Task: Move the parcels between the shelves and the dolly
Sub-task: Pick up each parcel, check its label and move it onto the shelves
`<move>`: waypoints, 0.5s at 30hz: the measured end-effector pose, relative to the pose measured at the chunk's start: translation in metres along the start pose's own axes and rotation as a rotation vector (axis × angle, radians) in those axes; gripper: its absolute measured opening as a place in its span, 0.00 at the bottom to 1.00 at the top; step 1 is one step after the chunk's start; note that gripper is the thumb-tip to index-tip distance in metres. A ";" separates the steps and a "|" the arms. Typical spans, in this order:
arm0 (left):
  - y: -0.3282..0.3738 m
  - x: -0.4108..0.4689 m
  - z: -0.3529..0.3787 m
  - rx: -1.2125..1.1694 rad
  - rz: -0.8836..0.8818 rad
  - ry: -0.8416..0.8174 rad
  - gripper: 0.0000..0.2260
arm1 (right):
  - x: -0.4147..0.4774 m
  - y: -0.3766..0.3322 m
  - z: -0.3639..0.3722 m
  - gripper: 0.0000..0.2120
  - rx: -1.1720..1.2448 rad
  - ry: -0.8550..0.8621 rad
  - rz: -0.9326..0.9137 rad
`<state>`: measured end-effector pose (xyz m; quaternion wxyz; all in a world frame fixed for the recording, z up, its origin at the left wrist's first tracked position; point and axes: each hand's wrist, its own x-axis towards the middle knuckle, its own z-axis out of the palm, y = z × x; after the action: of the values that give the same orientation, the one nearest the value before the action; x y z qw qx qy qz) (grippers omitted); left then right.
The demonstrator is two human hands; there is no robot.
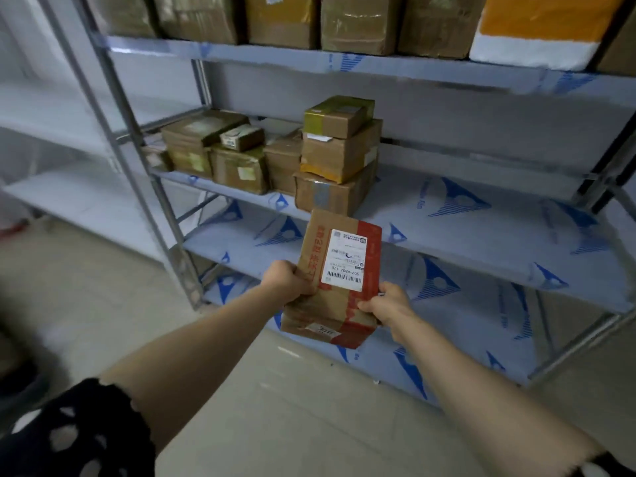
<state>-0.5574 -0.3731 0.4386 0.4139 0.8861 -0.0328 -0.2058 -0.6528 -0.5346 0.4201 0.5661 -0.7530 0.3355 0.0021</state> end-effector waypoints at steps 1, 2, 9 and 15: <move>-0.018 -0.006 -0.018 -0.016 -0.023 0.047 0.13 | -0.005 -0.006 0.021 0.14 -0.014 -0.038 -0.022; -0.035 -0.012 -0.037 -0.036 -0.039 0.091 0.13 | -0.010 -0.011 0.043 0.14 -0.020 -0.076 -0.045; -0.172 -0.062 -0.193 -0.167 -0.147 0.312 0.12 | -0.051 -0.068 0.237 0.14 -0.135 -0.331 -0.210; -0.332 -0.123 -0.350 -0.334 -0.295 0.543 0.14 | -0.129 -0.113 0.463 0.14 -0.166 -0.587 -0.338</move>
<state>-0.5704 0.1245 0.4324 0.5124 0.8239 0.2411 -0.0227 -0.5212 -0.0589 0.3996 0.5677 -0.8085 0.0276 0.1522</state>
